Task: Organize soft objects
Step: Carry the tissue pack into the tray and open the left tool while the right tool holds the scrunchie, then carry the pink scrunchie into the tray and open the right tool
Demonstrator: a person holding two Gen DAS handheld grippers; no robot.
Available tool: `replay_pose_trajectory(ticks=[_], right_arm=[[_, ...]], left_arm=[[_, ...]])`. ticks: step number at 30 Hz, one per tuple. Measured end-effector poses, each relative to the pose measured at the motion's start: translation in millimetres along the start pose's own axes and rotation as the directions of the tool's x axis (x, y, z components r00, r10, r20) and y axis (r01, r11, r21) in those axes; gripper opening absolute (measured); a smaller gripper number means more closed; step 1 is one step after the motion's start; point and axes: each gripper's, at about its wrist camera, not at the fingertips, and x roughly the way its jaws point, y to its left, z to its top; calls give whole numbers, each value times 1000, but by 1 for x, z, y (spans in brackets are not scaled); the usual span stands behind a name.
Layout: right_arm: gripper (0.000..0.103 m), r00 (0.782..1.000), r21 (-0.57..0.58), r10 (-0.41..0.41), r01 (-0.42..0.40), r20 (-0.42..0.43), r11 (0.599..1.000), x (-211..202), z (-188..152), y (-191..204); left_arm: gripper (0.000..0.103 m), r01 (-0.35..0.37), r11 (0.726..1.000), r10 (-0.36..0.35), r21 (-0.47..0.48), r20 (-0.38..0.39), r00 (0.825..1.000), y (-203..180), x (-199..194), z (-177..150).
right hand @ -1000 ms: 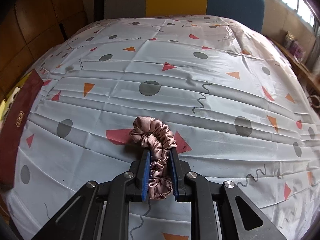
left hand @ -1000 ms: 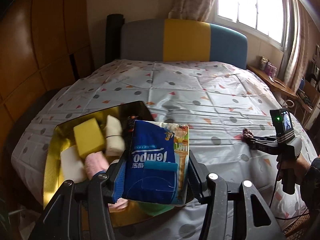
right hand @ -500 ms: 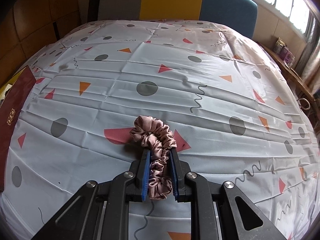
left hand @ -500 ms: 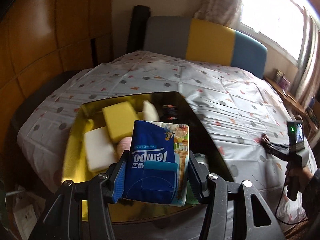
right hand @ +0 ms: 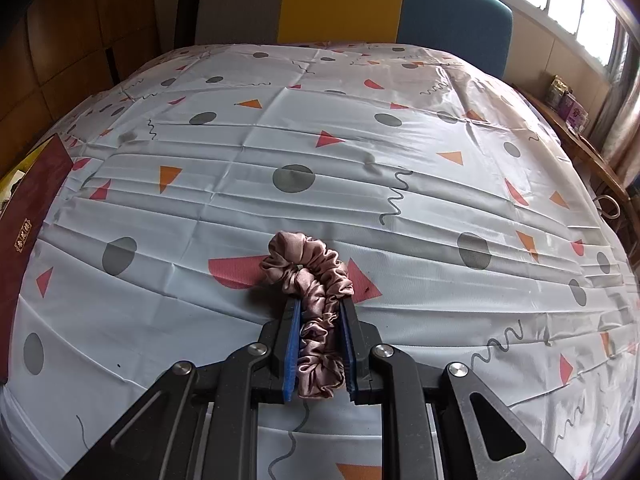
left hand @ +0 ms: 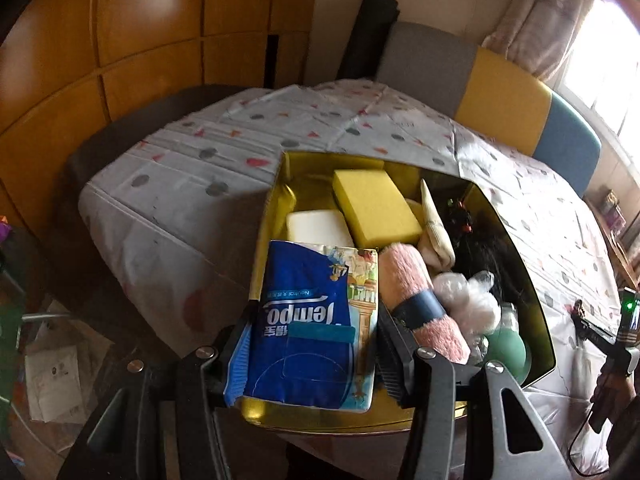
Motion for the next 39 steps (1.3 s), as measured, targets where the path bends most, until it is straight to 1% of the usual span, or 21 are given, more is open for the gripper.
replay_pose_trajectory(ticks=[3,6,8,11,13,16,23,29,35,39], right_arm=[[19,1000,1,0,0,0,1000,0,0,0],[19,1000,0,-1,1,0,1000,0,0,0],[18,1000,0,-2,2,0,1000,0,0,0],[19,1000,-1,-3,3,0,1000,0,0,1],[19,1000,-1,-4,4,0,1000,0,0,1],[19,1000,-1,-3,3,0,1000,0,0,0],[19,1000,-4,-7,7,-1,1000,0,0,0],[18,1000,-10,-15,15,-5,1000,0,1,1],[18,998,-21,-56,55,-25,998,-1,2,7],[18,994,-22,-87,86,-59,996,-4,3,12]], left_arm=[[54,-13,1000,13,27,-7,1000,-10,10,0],[54,-45,998,45,36,-12,999,-14,18,2],[54,-70,997,71,45,-28,997,-14,26,2],[55,-85,995,88,46,-52,995,-13,34,-2],[57,-84,995,87,46,-61,994,-12,36,-5],[70,-89,994,91,67,-29,995,-16,30,-6],[70,-89,993,85,76,44,995,-20,6,2],[70,-74,994,69,76,72,995,-23,-9,5],[70,-55,995,45,85,107,993,-30,-24,5],[70,-40,994,27,99,128,991,-35,-31,5]])
